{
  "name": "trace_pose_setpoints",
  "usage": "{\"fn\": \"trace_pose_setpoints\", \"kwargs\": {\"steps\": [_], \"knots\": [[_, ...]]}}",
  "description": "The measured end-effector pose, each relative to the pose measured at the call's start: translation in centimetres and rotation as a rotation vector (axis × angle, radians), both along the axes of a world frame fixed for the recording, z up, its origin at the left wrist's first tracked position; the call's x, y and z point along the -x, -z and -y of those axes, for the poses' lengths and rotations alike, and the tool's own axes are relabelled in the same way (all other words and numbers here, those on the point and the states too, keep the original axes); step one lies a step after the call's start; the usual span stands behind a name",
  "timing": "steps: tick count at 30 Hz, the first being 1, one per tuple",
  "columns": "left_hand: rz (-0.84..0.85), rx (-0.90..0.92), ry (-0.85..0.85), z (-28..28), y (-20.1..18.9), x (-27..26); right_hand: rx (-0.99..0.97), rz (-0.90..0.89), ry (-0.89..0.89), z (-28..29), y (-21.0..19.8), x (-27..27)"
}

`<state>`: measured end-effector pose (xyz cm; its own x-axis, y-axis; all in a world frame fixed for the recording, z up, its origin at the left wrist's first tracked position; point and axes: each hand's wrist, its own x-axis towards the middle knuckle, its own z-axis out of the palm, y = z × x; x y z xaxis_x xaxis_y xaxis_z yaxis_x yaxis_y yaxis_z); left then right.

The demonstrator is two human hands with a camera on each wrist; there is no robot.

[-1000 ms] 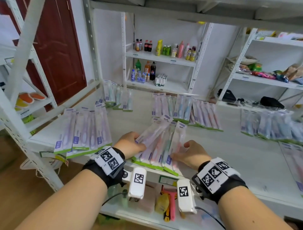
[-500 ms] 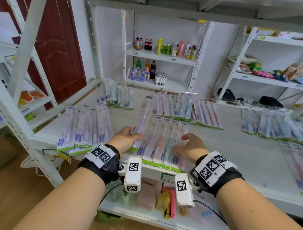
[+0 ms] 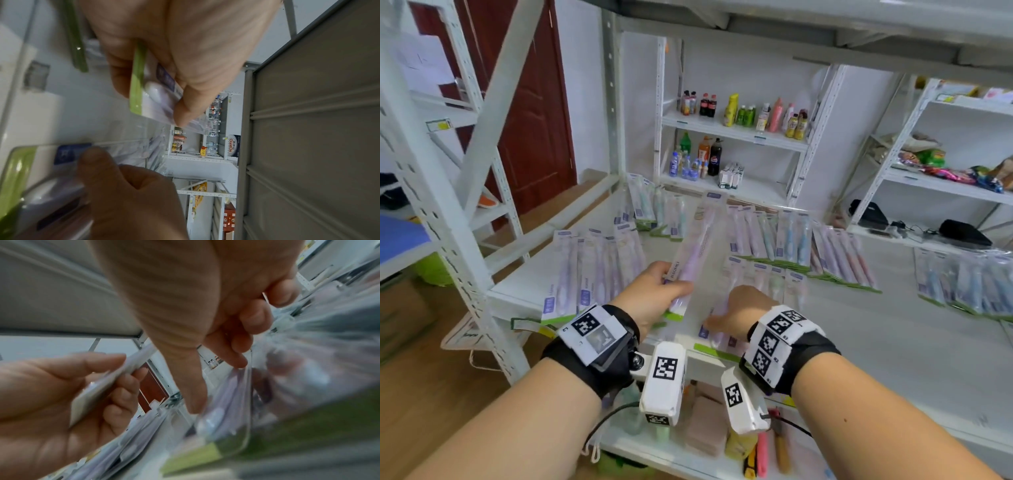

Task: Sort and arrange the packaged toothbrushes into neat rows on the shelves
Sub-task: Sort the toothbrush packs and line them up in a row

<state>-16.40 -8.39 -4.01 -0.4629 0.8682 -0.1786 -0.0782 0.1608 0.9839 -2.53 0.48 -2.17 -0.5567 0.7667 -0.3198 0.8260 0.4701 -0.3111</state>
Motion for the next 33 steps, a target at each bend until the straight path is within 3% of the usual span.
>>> {"fn": "trace_pose_setpoints", "kwargs": {"steps": [23,29,33], "knots": [[0.091,-0.057,0.069,1.0,-1.8,3.9,-0.041,0.124,0.173,-0.9,1.0,2.8],[0.059,-0.085,0.043,1.8,-2.3,4.8,-0.048,-0.04,0.307,-0.4,0.2,2.7],[0.051,-0.095,-0.033,3.0,-2.3,6.0,-0.025,-0.446,0.412,0.1,-0.5,3.1]]}}
